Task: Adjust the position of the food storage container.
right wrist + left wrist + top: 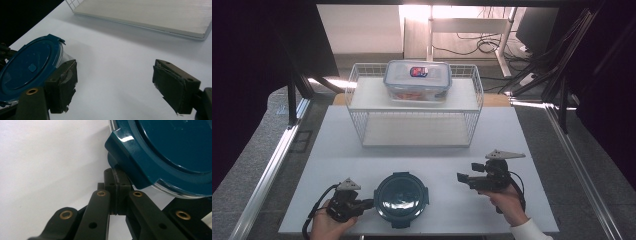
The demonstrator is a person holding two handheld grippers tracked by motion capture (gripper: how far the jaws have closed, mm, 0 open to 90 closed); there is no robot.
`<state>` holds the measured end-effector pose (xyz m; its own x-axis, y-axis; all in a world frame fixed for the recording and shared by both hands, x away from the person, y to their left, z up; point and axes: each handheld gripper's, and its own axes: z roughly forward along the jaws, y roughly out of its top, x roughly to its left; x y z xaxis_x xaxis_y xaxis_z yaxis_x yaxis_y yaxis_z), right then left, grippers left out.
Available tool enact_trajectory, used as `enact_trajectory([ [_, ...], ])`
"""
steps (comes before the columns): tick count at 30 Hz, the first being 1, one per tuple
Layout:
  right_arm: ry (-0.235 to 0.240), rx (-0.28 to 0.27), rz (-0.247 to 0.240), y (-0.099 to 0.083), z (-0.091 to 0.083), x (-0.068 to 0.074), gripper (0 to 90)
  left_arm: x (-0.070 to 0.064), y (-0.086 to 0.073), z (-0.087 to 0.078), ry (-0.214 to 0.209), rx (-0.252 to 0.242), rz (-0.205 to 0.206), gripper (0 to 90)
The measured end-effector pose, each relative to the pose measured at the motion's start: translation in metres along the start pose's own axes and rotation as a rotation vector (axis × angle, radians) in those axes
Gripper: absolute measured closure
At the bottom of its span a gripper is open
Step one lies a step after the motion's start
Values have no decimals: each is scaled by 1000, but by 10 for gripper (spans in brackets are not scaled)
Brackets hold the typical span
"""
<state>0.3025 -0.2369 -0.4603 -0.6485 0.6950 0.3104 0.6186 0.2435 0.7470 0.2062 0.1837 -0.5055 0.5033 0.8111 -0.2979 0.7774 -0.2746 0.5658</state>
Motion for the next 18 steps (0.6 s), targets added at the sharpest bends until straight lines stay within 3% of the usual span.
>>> enact_trajectory([
  [18, -9, -10, 12, 0, -2, -4, 199, -5, 28, 21, -39, 23, 22, 900],
])
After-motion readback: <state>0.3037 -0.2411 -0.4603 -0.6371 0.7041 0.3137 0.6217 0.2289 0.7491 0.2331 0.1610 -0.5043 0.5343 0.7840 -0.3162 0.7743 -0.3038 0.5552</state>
